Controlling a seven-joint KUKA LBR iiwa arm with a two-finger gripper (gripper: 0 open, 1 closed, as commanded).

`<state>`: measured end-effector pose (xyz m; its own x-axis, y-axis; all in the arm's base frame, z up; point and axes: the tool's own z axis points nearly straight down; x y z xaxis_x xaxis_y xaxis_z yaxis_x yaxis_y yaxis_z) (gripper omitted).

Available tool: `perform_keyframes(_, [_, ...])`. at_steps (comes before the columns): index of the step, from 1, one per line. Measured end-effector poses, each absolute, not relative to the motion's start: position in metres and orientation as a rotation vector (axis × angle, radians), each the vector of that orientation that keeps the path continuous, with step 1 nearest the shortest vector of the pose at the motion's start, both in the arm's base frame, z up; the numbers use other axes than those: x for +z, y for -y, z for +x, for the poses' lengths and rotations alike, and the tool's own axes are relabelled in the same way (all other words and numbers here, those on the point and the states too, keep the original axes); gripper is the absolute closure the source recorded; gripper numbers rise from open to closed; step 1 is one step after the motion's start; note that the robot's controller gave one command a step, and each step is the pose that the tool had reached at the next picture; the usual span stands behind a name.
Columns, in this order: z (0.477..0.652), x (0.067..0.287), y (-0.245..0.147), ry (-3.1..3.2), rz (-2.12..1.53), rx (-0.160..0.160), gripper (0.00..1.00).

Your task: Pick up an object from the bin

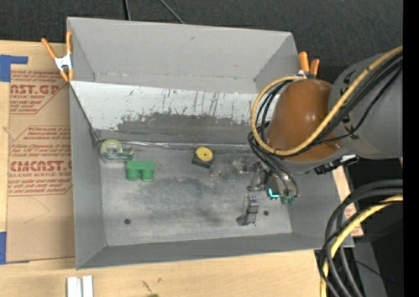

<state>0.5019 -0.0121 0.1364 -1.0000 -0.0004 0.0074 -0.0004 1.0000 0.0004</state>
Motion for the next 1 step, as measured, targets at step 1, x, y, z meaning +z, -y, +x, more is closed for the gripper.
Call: perform_keyframes(1, [0.557, 0.0688, -0.0192, 3.139, -0.219, -0.002, 0.0])
